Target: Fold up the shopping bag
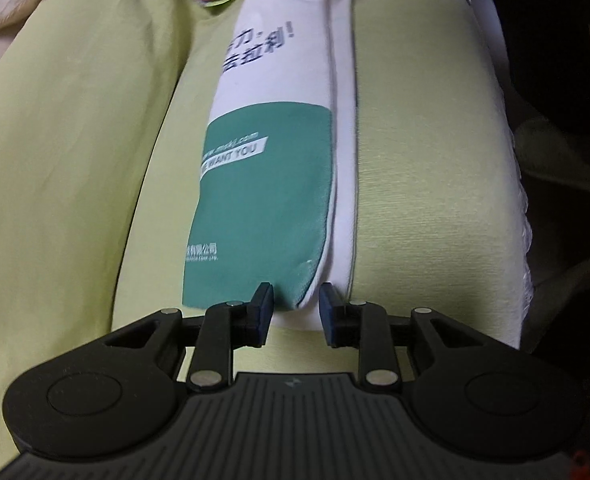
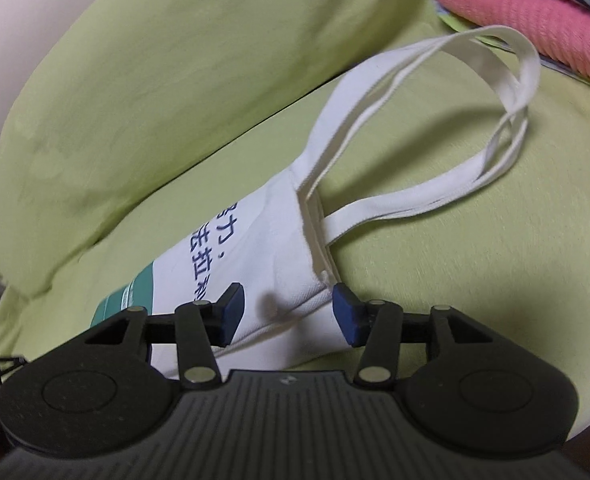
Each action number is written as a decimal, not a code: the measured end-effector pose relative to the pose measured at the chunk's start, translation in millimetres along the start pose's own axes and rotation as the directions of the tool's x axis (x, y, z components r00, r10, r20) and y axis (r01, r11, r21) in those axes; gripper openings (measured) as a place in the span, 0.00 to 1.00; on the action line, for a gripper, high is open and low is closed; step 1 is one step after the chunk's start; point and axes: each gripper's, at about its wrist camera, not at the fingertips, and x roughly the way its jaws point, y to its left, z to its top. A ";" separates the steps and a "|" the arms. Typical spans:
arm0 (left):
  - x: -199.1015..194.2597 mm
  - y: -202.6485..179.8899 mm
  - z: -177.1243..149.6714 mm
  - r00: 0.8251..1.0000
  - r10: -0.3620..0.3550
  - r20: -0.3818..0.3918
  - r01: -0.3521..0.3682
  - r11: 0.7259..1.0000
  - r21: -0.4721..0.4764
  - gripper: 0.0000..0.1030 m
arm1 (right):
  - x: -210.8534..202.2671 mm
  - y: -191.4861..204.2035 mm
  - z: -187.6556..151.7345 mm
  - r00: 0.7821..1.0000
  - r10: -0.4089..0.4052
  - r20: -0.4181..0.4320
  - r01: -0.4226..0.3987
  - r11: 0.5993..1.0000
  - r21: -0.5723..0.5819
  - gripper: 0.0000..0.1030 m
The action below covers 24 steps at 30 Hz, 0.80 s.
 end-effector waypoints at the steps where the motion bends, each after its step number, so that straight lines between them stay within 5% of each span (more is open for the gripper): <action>1: 0.6 -2.3 0.6 1.000 0.004 0.003 -0.004 1.000 0.027 0.32 | -1.9 -1.7 0.6 1.000 -0.003 0.007 0.003 1.000 0.011 0.44; 3: 1.1 -6.2 1.6 1.000 0.002 0.005 -0.002 0.998 0.067 0.26 | -4.2 -1.7 1.3 1.000 -0.010 0.018 0.009 1.000 0.016 0.42; 5: -0.9 -8.6 1.1 1.000 -0.012 0.004 0.011 0.997 0.082 0.18 | -6.9 0.9 0.2 0.999 -0.034 0.031 0.034 0.999 0.001 0.20; 7: -3.0 -6.5 -1.2 1.000 -0.028 0.009 0.028 0.998 0.063 0.15 | -11.1 3.5 -1.6 0.997 -0.058 0.050 0.059 0.998 -0.017 0.13; 8: -4.1 -5.2 -2.7 0.999 -0.035 0.012 0.034 0.998 0.050 0.15 | -14.0 4.4 -2.8 0.998 -0.050 0.048 0.050 0.999 -0.013 0.01; 13: -7.5 -4.4 -8.4 0.999 -0.040 0.020 0.040 0.999 0.022 0.15 | -21.6 9.3 -10.2 0.998 -0.056 0.032 0.056 0.998 0.001 0.04; 16: -6.5 -6.8 -8.2 0.999 -0.026 0.024 0.026 0.999 0.032 0.21 | -23.7 -4.2 -9.0 0.999 -0.026 0.034 0.022 0.993 0.120 0.12; 24: 7.5 -6.1 -8.0 0.999 -0.030 0.043 0.029 0.999 0.024 0.20 | 2.2 -39.0 -3.4 0.998 0.049 0.044 -0.063 0.899 0.434 0.33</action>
